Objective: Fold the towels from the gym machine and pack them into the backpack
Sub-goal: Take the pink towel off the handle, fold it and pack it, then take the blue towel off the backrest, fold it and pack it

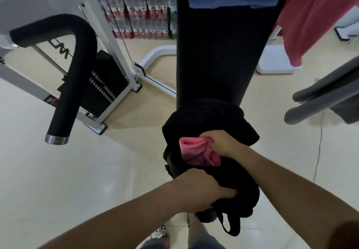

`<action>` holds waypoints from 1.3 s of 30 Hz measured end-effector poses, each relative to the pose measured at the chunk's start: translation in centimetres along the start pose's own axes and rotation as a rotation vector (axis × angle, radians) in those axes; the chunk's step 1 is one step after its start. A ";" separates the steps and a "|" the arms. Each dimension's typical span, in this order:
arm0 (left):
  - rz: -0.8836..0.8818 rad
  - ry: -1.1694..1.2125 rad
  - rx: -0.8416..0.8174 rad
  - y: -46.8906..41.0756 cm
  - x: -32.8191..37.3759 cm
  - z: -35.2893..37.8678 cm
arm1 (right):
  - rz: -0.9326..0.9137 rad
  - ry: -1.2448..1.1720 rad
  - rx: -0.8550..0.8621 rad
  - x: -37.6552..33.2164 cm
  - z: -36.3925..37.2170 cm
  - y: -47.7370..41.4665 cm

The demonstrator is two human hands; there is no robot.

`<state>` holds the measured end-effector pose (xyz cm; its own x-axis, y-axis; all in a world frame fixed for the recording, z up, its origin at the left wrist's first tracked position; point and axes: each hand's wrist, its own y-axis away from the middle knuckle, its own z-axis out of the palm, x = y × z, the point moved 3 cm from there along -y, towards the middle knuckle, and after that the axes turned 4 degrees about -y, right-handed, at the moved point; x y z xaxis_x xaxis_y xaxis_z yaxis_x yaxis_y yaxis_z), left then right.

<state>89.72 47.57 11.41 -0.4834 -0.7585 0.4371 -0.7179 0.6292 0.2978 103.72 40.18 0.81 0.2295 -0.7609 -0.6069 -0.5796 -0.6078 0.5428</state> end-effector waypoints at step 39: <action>-0.527 0.231 0.914 -2.5 -13.7 -26.5 | -0.136 -0.240 1.019 -14.7 -27.2 7.8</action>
<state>111.40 60.94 27.18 0.0331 -0.7860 0.6173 -0.9563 -0.2045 -0.2091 117.05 40.41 29.75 0.2457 -0.5679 -0.7856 -0.9690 -0.1216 -0.2152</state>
